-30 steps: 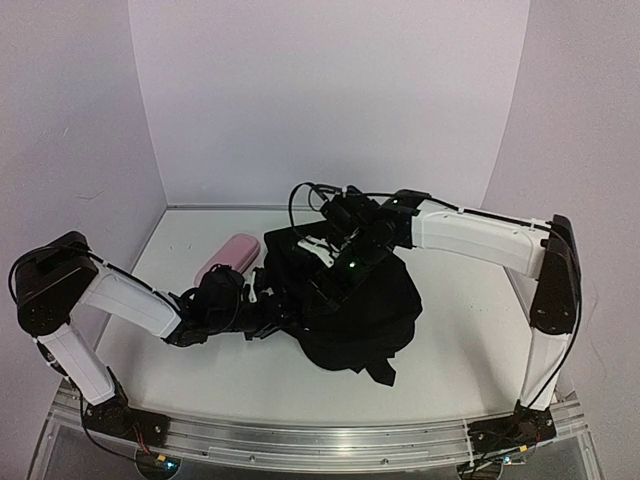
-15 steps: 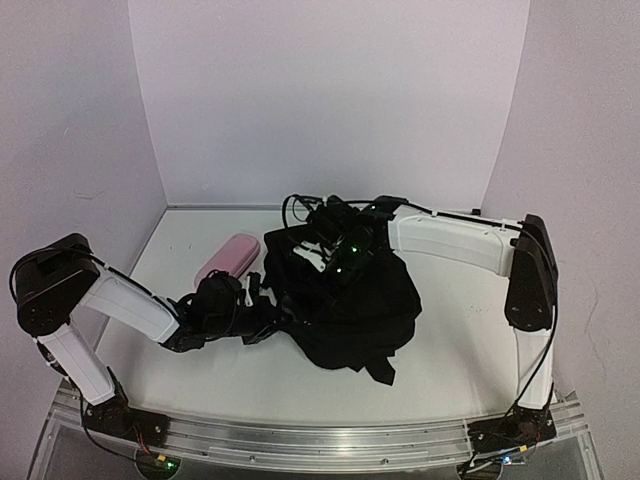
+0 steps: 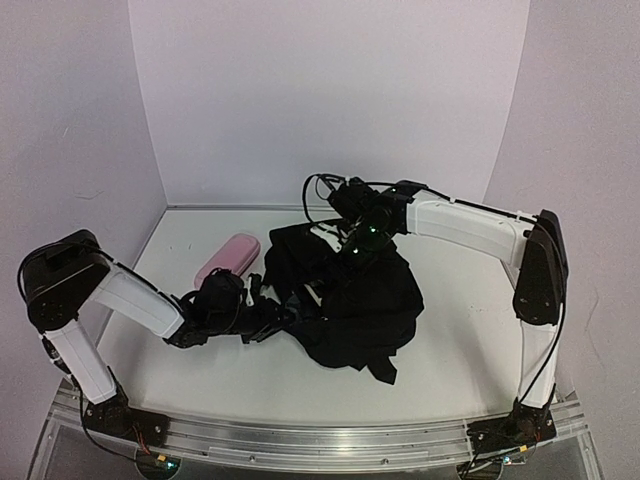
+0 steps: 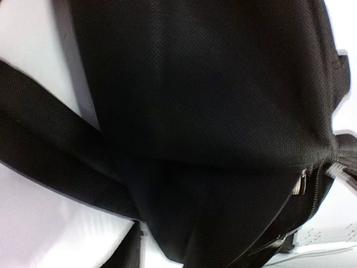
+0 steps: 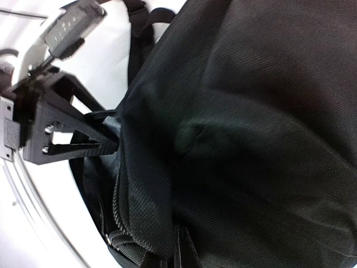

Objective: Pack the student bag
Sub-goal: Unzip the student bag at the center of the board, then pick up the stationery from the center of the board.

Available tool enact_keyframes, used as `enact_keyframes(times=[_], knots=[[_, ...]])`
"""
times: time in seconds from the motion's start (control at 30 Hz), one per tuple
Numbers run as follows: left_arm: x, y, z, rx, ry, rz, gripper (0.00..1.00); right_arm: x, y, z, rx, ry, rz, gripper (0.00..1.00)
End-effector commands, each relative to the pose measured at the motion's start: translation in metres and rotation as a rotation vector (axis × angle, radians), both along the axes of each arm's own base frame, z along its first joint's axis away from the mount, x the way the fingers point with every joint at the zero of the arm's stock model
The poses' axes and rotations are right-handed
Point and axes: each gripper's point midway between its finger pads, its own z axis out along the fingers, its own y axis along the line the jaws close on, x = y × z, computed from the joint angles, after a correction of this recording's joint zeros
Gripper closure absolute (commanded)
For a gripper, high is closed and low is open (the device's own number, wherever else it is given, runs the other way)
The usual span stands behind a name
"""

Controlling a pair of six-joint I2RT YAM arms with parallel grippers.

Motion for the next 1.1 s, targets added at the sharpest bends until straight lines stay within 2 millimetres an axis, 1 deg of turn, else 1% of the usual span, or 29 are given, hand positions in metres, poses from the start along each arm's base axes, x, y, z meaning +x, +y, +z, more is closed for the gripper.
enact_keyframes(times=[0.0, 0.07, 0.13, 0.2, 0.23, 0.27, 0.33, 0.4, 0.47, 0.5, 0.57, 0.67, 0.73, 0.83, 0.87, 0.9, 0.97, 1.0, 1.07], knots=[[0.007, 0.023, 0.066, 0.043, -0.188, 0.049, 0.47, -0.009, 0.001, 0.024, 0.059, -0.007, 0.027, 1.0], [0.009, 0.055, 0.075, 0.108, -0.199, 0.154, 0.36, -0.007, 0.001, 0.021, 0.05, -0.011, 0.025, 1.0], [0.014, 0.089, 0.092, 0.128, -0.215, 0.282, 0.25, -0.006, 0.001, 0.02, 0.048, -0.012, 0.024, 1.0], [0.018, 0.128, 0.094, 0.158, -0.172, 0.418, 0.14, -0.006, 0.004, 0.02, 0.054, -0.004, 0.024, 1.0], [0.022, 0.15, 0.09, 0.182, -0.145, 0.492, 0.09, -0.006, 0.005, 0.021, 0.058, -0.003, 0.023, 1.0], [0.025, 0.17, 0.088, 0.199, -0.119, 0.552, 0.06, -0.005, 0.006, 0.021, 0.06, -0.004, 0.023, 1.0], [0.03, 0.199, 0.086, 0.239, -0.086, 0.63, 0.03, -0.004, 0.007, 0.022, 0.06, -0.008, 0.022, 1.0], [0.035, 0.214, 0.085, 0.271, -0.075, 0.666, 0.01, -0.003, 0.007, 0.022, 0.061, -0.01, 0.021, 1.0], [0.042, 0.225, 0.079, 0.281, -0.052, 0.691, 0.0, -0.002, 0.007, 0.022, 0.061, -0.011, 0.021, 1.0], [0.046, 0.228, 0.077, 0.267, -0.047, 0.697, 0.0, -0.003, 0.007, 0.022, 0.06, -0.012, 0.021, 1.0], [0.054, 0.235, 0.062, 0.235, -0.007, 0.706, 0.0, -0.003, 0.006, 0.022, 0.058, -0.013, 0.02, 1.0], [0.071, 0.24, 0.051, 0.168, 0.0, 0.709, 0.0, -0.004, 0.004, 0.021, 0.051, -0.014, 0.021, 1.0], [0.084, 0.242, 0.049, 0.21, -0.013, 0.693, 0.0, -0.004, 0.002, 0.02, 0.046, -0.014, 0.02, 1.0], [0.113, 0.232, 0.052, 0.323, -0.025, 0.569, 0.0, -0.006, 0.002, 0.019, 0.048, -0.008, 0.022, 1.0], [0.122, 0.23, 0.047, 0.36, -0.013, 0.521, 0.0, -0.006, 0.003, 0.019, 0.05, -0.004, 0.023, 1.0], [0.132, 0.227, 0.048, 0.383, -0.013, 0.478, 0.0, -0.007, 0.004, 0.02, 0.055, -0.001, 0.024, 1.0], [0.149, 0.223, 0.043, 0.424, -0.01, 0.393, 0.0, -0.008, 0.004, 0.022, 0.064, 0.005, 0.024, 0.99], [0.154, 0.225, 0.034, 0.454, 0.009, 0.364, 0.0, -0.008, 0.004, 0.023, 0.068, 0.009, 0.023, 0.97], [0.166, 0.224, 0.029, 0.468, 0.014, 0.313, 0.0, -0.01, 0.004, 0.027, 0.08, 0.012, 0.027, 0.97]])
